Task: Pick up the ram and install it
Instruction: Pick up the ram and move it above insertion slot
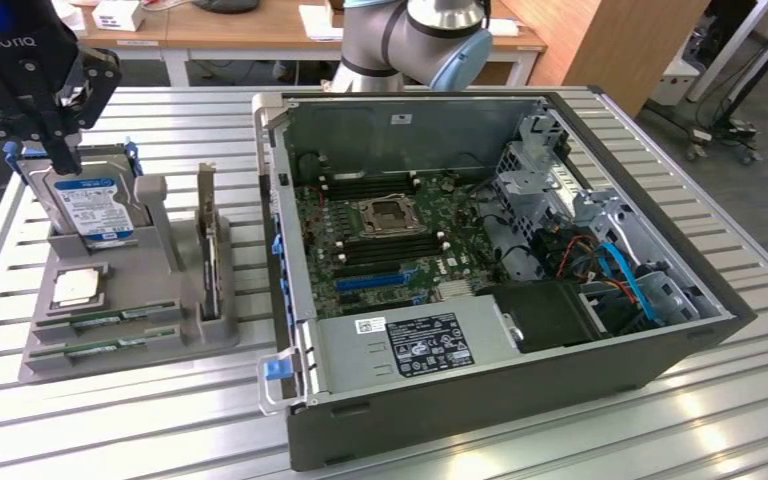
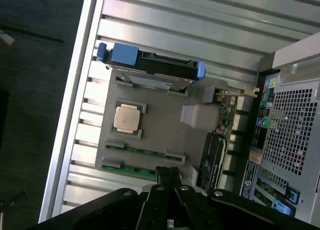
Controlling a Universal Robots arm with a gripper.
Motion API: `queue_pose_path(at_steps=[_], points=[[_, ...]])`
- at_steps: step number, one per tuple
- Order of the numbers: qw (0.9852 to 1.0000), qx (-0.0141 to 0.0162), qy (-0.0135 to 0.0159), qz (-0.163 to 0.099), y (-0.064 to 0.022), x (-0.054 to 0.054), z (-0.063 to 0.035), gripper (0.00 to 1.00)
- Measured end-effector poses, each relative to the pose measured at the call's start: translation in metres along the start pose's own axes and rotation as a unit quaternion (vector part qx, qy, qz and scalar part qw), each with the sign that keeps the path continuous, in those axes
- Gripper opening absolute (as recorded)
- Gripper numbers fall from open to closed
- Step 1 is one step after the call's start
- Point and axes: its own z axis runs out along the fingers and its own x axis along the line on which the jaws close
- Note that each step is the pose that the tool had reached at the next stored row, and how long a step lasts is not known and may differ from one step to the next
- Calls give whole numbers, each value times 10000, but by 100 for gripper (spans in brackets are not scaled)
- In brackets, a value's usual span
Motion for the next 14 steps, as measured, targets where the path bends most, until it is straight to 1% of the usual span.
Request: queue_pose_path(at_steps=[3, 7, 9, 14], points=[[9996, -7, 12, -266, 0, 0, 2, 10], [9981, -15, 28, -619, 0, 0, 4, 10], [9968, -19, 36, -797, 0, 0, 5, 10], [9929, -28, 54, -1185, 0, 0, 7, 10]])
